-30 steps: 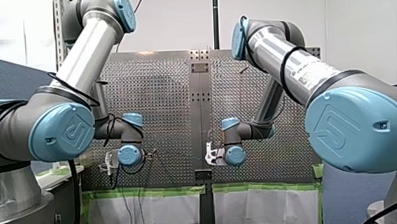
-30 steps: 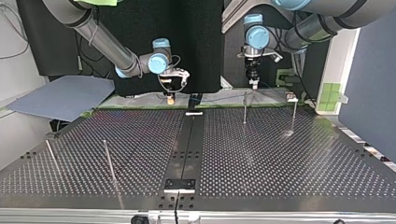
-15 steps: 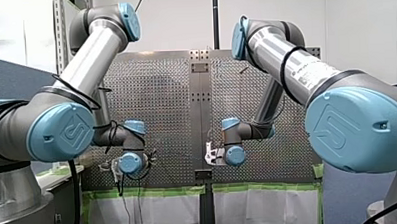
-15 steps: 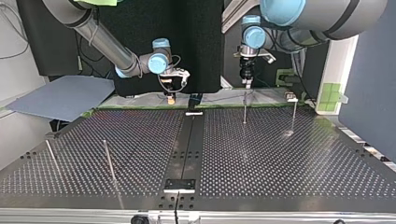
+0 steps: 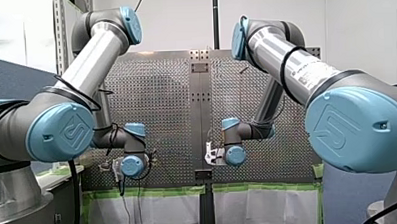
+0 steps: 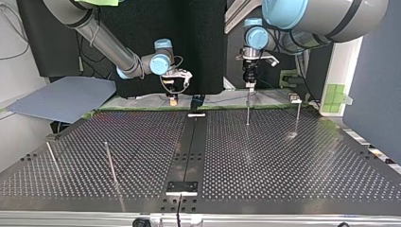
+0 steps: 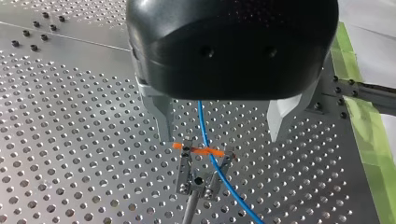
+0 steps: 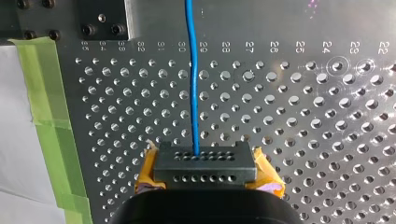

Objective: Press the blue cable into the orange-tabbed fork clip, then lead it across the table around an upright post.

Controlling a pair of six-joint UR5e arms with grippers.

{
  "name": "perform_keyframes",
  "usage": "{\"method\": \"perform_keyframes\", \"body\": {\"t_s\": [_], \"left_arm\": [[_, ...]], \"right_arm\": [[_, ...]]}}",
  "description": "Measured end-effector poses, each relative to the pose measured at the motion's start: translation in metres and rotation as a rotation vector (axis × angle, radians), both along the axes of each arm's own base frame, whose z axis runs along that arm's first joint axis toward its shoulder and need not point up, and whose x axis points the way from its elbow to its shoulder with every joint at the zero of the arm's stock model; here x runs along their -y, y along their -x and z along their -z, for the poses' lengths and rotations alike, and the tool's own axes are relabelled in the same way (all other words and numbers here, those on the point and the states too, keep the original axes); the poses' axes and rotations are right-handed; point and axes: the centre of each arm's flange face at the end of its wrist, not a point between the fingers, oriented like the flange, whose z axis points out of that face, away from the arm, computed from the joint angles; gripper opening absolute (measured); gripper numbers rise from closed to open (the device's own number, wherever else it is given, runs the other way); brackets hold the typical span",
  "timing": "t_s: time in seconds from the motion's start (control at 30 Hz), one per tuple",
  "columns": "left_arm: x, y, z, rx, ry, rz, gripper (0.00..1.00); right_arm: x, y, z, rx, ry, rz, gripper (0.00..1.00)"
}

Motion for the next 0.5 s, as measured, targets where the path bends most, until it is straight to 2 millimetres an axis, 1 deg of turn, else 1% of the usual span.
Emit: {"method": "perform_keyframes", "body": {"t_s": [0.5], "left_arm": [[0.0013,-0.0032,-0.0007,-0.002,-0.035,0.005,1.00]], "right_arm": [[-0.0009,-0.0001,0.0004,-0.005,-0.001,-0.002,0.00]]}}
